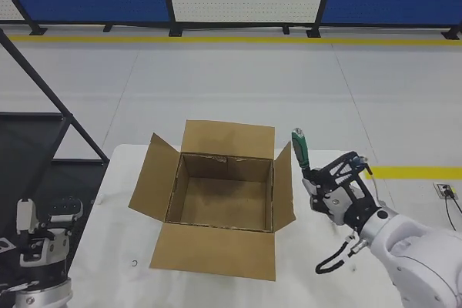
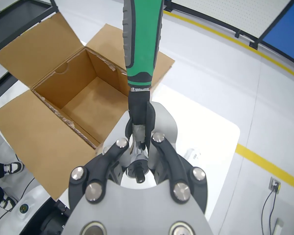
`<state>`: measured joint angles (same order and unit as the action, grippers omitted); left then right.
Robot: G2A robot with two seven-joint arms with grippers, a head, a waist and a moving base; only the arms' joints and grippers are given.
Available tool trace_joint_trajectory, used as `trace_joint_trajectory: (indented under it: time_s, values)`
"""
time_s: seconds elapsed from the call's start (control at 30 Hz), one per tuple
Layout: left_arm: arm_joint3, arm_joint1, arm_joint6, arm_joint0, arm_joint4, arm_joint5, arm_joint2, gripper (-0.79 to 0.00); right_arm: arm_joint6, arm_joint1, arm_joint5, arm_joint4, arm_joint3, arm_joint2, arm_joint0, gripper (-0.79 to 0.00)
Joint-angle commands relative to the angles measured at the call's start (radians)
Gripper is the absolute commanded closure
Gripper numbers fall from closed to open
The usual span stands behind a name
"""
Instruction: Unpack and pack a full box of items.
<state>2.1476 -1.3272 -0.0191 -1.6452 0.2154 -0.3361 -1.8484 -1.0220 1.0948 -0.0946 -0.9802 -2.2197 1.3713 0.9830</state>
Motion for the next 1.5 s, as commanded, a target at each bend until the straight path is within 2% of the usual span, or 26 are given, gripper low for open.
trace_joint_trajectory:
  time_s: [0.0, 0.5, 0.6, 0.7, 0.83, 1.0, 1.23, 1.47]
  values:
    - [-0.002, -0.001, -0.004, -0.006, 0.007, -0.003, 0.001, -0.785, -0.011, 0.006, 0.024, -0.012, 0.013, -0.06, -0.05, 0.0]
    - [-0.002, -0.002, -0.001, -0.01, 0.008, 0.001, 0.002, -0.785, -0.019, 0.007, 0.028, -0.014, 0.018, -0.075, -0.064, 0.0]
    - [0.009, -0.001, -0.003, 0.008, -0.035, 0.024, 0.008, -0.785, -0.019, 0.007, 0.028, -0.014, 0.018, -0.075, -0.064, 0.0]
    - [0.013, -0.001, -0.007, 0.03, -0.07, 0.062, 0.019, -0.785, 0.046, 0.01, -0.031, -0.032, 0.039, -0.116, -0.075, 0.0]
    - [0.02, 0.0, -0.003, 0.043, -0.105, 0.086, 0.016, -0.785, 0.087, 0.027, -0.097, -0.066, 0.129, -0.242, -0.195, 0.0]
    - [0.026, 0.0, -0.013, 0.044, -0.129, 0.121, 0.007, -0.785, 0.084, 0.077, -0.094, -0.059, 0.325, -0.441, -0.416, 0.0]
    - [0.031, -0.002, -0.01, 0.019, -0.089, 0.102, -0.029, -0.785, 0.027, 0.189, -0.065, 0.025, 0.68, -0.715, -0.692, 0.0]
    - [0.037, -0.003, 0.002, 0.009, -0.068, 0.088, -0.038, -0.785, 0.003, 0.317, -0.157, 0.159, 1.018, -0.9, -0.844, 0.0]
